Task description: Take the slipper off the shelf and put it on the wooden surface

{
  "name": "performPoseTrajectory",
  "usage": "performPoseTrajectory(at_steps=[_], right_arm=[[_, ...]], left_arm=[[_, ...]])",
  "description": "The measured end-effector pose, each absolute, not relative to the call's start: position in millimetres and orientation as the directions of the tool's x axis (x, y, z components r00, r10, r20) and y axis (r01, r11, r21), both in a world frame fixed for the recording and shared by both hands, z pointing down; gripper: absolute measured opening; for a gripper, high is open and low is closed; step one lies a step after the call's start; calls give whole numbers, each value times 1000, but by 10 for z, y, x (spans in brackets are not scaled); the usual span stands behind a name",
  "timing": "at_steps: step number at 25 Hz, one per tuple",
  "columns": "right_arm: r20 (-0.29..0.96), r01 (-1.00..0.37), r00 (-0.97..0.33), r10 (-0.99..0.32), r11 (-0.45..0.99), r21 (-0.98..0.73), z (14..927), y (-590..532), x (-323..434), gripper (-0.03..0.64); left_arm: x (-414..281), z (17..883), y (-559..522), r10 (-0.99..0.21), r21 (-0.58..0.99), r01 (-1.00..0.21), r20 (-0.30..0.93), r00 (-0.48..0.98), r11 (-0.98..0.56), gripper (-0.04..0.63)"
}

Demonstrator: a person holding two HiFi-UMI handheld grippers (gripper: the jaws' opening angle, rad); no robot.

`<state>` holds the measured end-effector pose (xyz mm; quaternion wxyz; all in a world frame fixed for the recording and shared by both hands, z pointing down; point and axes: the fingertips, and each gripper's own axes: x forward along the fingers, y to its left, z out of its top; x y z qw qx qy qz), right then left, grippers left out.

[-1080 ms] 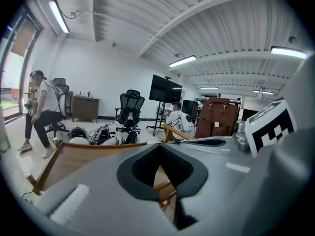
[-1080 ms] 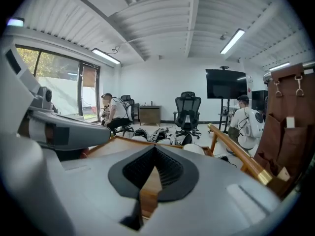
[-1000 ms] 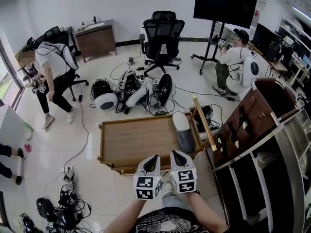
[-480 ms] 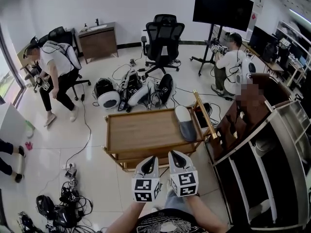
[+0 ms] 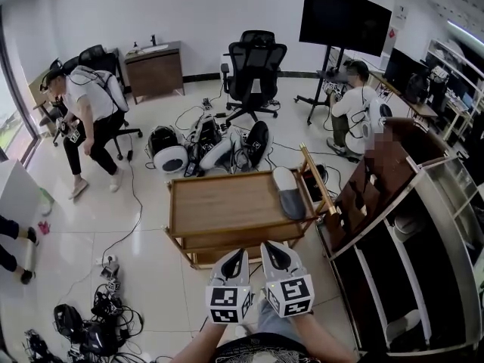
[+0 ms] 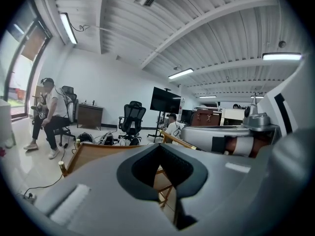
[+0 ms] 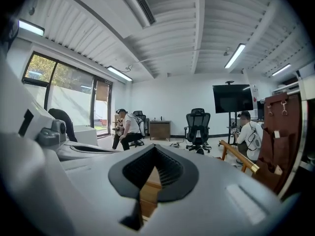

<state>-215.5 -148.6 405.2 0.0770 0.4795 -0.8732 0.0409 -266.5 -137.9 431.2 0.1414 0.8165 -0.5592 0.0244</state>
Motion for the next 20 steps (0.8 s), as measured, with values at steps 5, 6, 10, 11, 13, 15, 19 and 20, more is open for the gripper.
performPoseTrajectory(at_steps=[5,6,10,11,13,15,19,20], right_arm=[[168,-835,-541,-824,550,6,3998,-1415,-2221,0],[169,-833,-544,-822,553,6,4008,-1405,-2230,0],[170,-825,-556,-814,565,5,4021,-1376,-2267,0],[172,-824,-557,-813,566,4,4024,-1371,-2277,0],[175,-825,-557,-812,565,-5,4040,-1359,-2289,0],[177,-826,-557,-812,564,-13,4054,-1347,-2293,0],[178,-825,-557,-811,564,-11,4078,-1349,-2291,0],[179,-825,-557,-811,565,-11,4084,-1351,-2289,0]], left_arm=[[-2693,4237,-1311,-912,205,-920,180,370,-333,5],[-2691,4243,-1298,-911,204,-921,181,370,-333,5],[-2705,4258,-1262,-913,203,-923,183,365,-328,5],[-2714,4253,-1254,-913,206,-922,184,365,-327,5],[-2725,4253,-1236,-911,215,-920,188,368,-328,5],[-2725,4251,-1224,-910,217,-919,186,370,-329,5],[-2713,4243,-1230,-911,215,-918,181,372,-332,5],[-2710,4243,-1233,-911,215,-918,180,372,-332,5]])
